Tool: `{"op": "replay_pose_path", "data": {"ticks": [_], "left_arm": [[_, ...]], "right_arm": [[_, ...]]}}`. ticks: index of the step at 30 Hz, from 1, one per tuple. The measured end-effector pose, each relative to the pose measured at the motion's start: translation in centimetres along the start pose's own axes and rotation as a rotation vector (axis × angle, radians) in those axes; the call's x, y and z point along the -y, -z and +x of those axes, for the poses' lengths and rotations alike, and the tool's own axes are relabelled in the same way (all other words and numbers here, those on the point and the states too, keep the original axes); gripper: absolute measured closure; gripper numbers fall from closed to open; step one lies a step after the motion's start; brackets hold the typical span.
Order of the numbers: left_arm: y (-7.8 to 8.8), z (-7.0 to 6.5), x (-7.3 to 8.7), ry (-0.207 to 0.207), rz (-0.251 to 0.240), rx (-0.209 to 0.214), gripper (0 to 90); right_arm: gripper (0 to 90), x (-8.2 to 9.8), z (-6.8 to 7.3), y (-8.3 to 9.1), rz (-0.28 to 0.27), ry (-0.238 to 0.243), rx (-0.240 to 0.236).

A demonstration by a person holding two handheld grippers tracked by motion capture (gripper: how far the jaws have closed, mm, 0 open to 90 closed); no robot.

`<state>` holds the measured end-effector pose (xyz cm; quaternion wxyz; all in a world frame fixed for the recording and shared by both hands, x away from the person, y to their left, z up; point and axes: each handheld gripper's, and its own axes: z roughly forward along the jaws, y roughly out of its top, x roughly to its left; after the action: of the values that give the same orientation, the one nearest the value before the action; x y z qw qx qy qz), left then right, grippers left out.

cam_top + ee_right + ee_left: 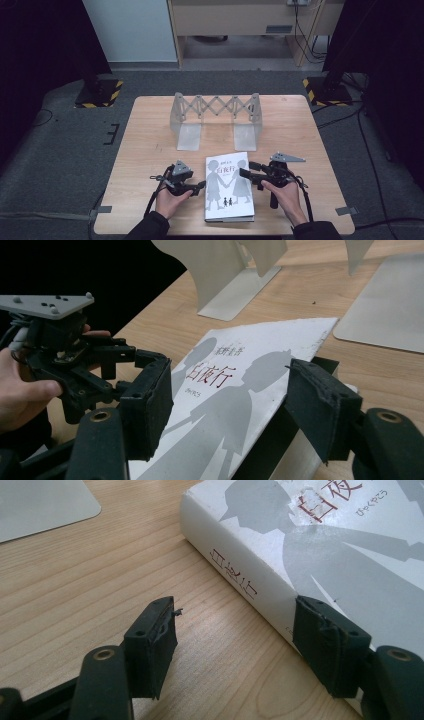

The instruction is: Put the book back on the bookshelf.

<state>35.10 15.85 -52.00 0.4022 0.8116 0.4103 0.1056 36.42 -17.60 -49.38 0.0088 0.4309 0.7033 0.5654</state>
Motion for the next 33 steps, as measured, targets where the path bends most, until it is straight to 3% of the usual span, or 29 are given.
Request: {"op": "replay_pose_path", "data": {"ticks": [7, 15, 33], "left_arm": [[0.0, 0.1, 0.1, 0.017, -0.002, 0.006, 31.9], [0.0, 0.1, 0.1, 0.021, -0.002, 0.008, 31.7], [0.0, 0.0, 0.3, 0.022, -0.010, 0.017, 31.8]], "right_arm": [[37.6, 0.3, 0.2, 0.1, -0.029, -0.028, 0.012], [39.7, 1.0, 0.2, 0.3, 0.024, -0.081, 0.021], [40.0, 1.9, 0.2, 0.5, 0.133, -0.105, 0.031]]}}
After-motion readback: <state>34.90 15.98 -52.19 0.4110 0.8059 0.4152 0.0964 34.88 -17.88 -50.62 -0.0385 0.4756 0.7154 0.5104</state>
